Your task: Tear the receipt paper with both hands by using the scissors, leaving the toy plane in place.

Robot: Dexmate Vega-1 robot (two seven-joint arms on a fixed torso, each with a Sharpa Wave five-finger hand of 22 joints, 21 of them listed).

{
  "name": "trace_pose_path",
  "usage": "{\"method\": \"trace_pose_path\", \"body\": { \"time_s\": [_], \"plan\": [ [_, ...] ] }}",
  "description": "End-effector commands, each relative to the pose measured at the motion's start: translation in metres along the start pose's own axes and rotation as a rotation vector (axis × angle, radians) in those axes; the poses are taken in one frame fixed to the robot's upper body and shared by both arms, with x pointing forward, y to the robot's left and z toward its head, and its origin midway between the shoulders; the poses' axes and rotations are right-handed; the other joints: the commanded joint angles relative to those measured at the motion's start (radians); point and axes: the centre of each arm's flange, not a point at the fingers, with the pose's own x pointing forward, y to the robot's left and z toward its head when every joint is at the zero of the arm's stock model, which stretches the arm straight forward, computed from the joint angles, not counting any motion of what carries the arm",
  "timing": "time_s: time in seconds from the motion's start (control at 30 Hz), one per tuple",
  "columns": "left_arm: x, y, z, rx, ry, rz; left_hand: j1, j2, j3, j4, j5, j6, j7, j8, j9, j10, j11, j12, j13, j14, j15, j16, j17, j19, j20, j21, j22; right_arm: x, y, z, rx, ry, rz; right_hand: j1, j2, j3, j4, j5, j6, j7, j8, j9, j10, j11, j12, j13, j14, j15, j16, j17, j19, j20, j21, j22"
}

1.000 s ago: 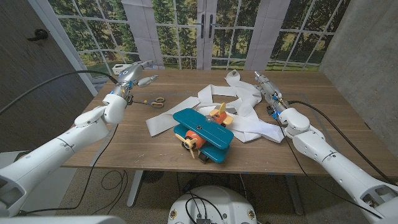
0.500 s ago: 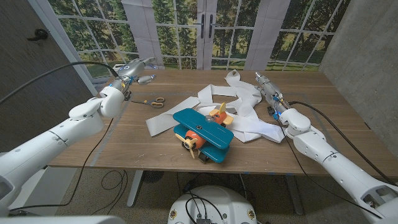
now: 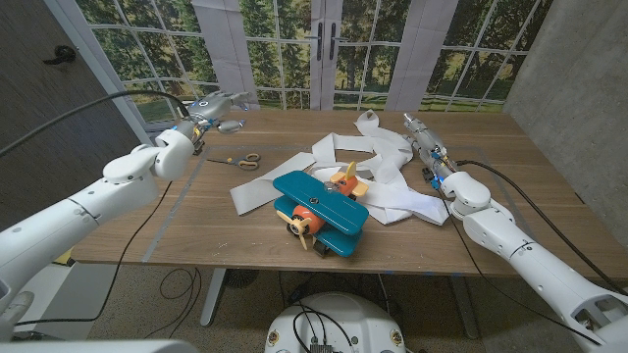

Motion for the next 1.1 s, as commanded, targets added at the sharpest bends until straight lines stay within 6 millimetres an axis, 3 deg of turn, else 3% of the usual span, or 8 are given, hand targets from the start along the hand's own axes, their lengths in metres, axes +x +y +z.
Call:
{"method": "trace_pose_path", "body": {
  "time_s": [0.03, 0.67, 1.1],
  "plan": [
    [-0.002, 0.005, 0.001, 0.088, -0.005, -0.048, 0.011, -0.004, 0.01, 0.001, 0.015, -0.017, 0.002, -0.003, 0.003, 0.014, 0.001, 0.01, 0.01, 0.005, -0.117, 0.006, 0.002, 0.0, 0.001, 0.0, 0.0, 0.0, 0.001, -0.001, 0.004, 0.005, 0.001, 0.015, 0.001, 0.0, -0.009, -0.007, -0.006, 0.004, 0.002, 0.003, -0.008, 0.002, 0.0, 0.005, -0.011, 0.005, 0.0, 0.002, -0.004, 0.002, -0.001, 0.003],
    [0.003, 0.0, -0.006, 0.147, 0.037, -0.202, 0.014, -0.014, 0.037, 0.005, 0.075, -0.091, 0.019, -0.006, 0.0, -0.017, 0.008, -0.003, 0.05, -0.027, -0.092, -0.002, 0.006, -0.024, 0.021, -0.002, 0.0, 0.001, -0.002, -0.004, 0.007, 0.018, 0.004, 0.018, 0.007, 0.002, -0.011, -0.011, -0.001, -0.014, 0.003, 0.003, -0.008, -0.002, 0.0, 0.006, -0.015, 0.002, 0.0, 0.003, -0.011, 0.008, -0.002, 0.003],
    [0.006, -0.008, -0.017, 0.049, 0.063, -0.254, 0.046, 0.031, 0.117, 0.002, 0.213, -0.161, 0.033, -0.007, -0.001, -0.09, 0.008, -0.037, 0.094, -0.053, -0.066, 0.001, 0.014, -0.027, 0.048, 0.002, -0.001, 0.003, 0.0, -0.007, 0.017, 0.02, -0.002, 0.016, 0.008, 0.001, -0.011, -0.013, 0.0, -0.014, 0.003, 0.003, -0.011, 0.0, 0.0, 0.006, -0.015, 0.003, 0.001, 0.004, -0.015, 0.009, -0.002, 0.003]
  ]
}}
